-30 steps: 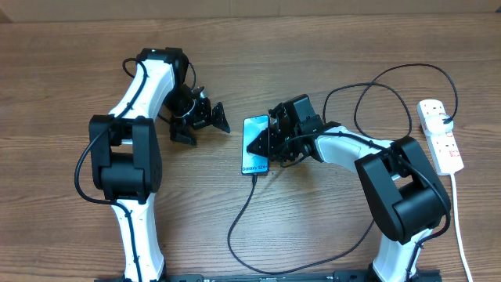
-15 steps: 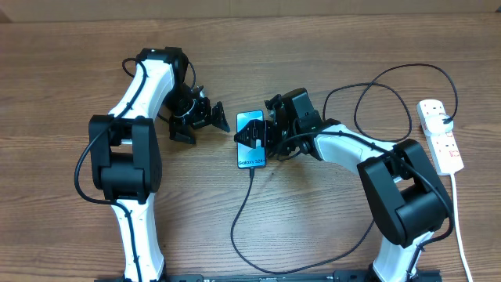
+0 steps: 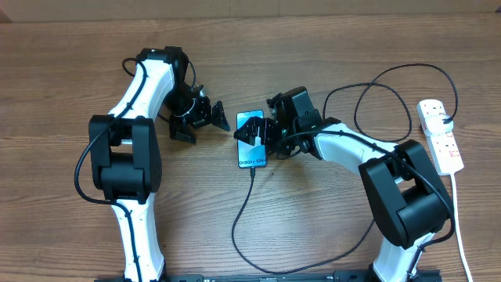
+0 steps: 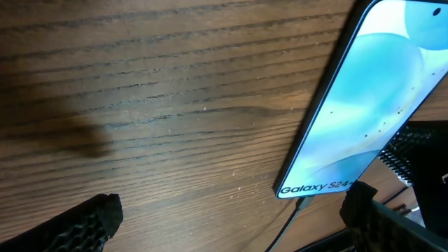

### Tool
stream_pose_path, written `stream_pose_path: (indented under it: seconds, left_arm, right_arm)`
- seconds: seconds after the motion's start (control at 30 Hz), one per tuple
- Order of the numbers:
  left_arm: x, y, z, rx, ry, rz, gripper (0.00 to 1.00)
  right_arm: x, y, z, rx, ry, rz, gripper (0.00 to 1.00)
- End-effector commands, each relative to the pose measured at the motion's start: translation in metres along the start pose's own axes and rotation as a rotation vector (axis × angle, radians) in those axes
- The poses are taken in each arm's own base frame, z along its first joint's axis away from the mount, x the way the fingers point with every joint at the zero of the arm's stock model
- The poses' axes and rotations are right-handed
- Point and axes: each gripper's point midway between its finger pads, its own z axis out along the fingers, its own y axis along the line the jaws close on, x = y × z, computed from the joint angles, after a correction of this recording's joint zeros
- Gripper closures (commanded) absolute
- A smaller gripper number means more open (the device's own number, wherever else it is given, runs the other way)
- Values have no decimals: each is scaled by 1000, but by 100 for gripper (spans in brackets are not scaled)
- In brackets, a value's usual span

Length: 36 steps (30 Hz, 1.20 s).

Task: Plug charger to phone and switch on socket

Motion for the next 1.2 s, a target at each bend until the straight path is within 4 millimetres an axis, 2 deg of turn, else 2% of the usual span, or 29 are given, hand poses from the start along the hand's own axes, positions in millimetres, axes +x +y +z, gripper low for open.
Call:
stream_pose_path:
  seconds: [0.0, 0.13, 0.33, 0.6, 0.8, 0.97, 1.17]
  left_arm:
    - [1, -2, -9, -27, -32, 5, 0]
    - [0, 2, -9, -48, -36, 4, 0]
    - [-5, 1, -9, -45, -54, 1, 0]
    - [-11, -1, -10, -41, -80, -3, 0]
    - [-11, 4, -10, -66, -84, -2, 1]
    - [-11, 2, -8, -78, -82, 7, 0]
    - [-11, 0, -4, -124, -90, 31, 0]
  right_arm:
    - [10, -61, 10, 204, -18, 96, 0]
    - [6, -61, 7, 216, -21, 107, 0]
    - [1, -67, -11, 283, 11, 158, 0]
    - [-20, -86, -38, 357, 0, 142, 0]
    - [-40, -111, -63, 374, -37, 200, 0]
    - [-36, -135, -81, 406, -13, 237, 0]
    - [-20, -149, -91, 465, 60, 194, 0]
